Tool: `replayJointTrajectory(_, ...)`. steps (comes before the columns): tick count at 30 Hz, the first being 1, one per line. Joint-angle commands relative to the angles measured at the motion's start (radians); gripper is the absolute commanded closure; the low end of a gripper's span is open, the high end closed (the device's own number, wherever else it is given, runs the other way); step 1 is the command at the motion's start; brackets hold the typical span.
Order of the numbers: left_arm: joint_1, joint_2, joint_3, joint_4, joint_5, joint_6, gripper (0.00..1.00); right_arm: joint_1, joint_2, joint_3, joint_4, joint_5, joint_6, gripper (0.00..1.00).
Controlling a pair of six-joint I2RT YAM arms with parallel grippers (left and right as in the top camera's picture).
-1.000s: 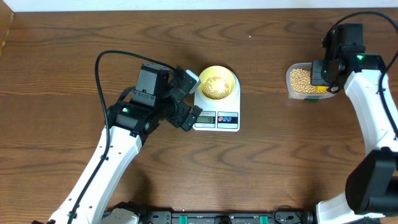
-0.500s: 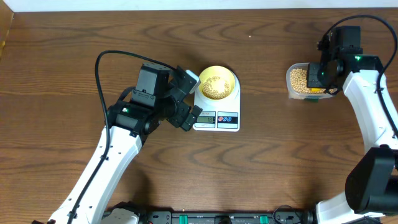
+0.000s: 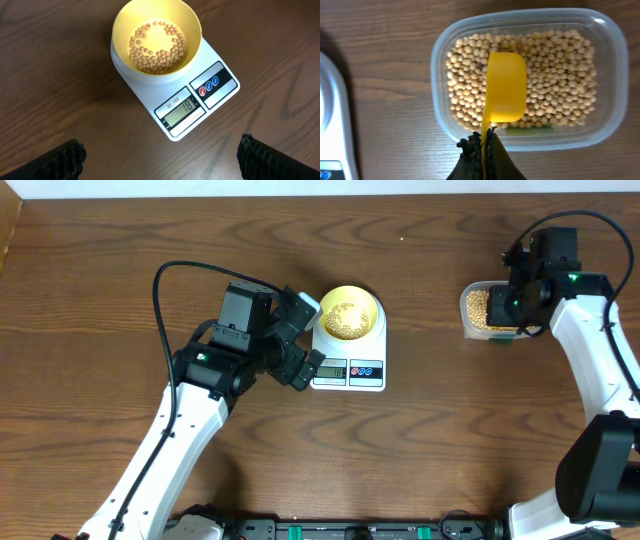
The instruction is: Scoop item into bowl and weigh 50g on scale
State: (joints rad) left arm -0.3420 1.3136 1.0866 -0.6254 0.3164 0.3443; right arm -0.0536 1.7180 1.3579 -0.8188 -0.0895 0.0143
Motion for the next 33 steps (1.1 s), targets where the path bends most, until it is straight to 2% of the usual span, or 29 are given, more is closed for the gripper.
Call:
replayJointTrajectory(1,0.004,-0.007,-0.003,-0.002,0.012,0.003,0.01,-0.024,0.003,-0.009,0.0,-0.121,-0.013,0.99)
replayJointTrajectory(10,0.004,-0.007,-0.003,-0.002,0.012,0.003,0.01,-0.144,0.003,-0.053,0.031,-0.298,-0.013,0.99)
replayJointTrajectory(17,0.004,-0.007,-0.003,-0.002,0.012,0.003,0.01,-0.194,0.003,-0.14,0.133,-0.473,-0.012,0.99)
replayJointTrajectory(29,0.004,-0.007,-0.003,-0.002,0.012,0.003,0.01,-0.214,0.003,-0.158,0.169,-0.532,-0.008,0.99)
replayJointTrajectory(33,0.004,-0.007,-0.003,-0.002,0.012,0.003,0.01,-0.246,0.003,-0.159,0.174,-0.606,-0.008,0.99)
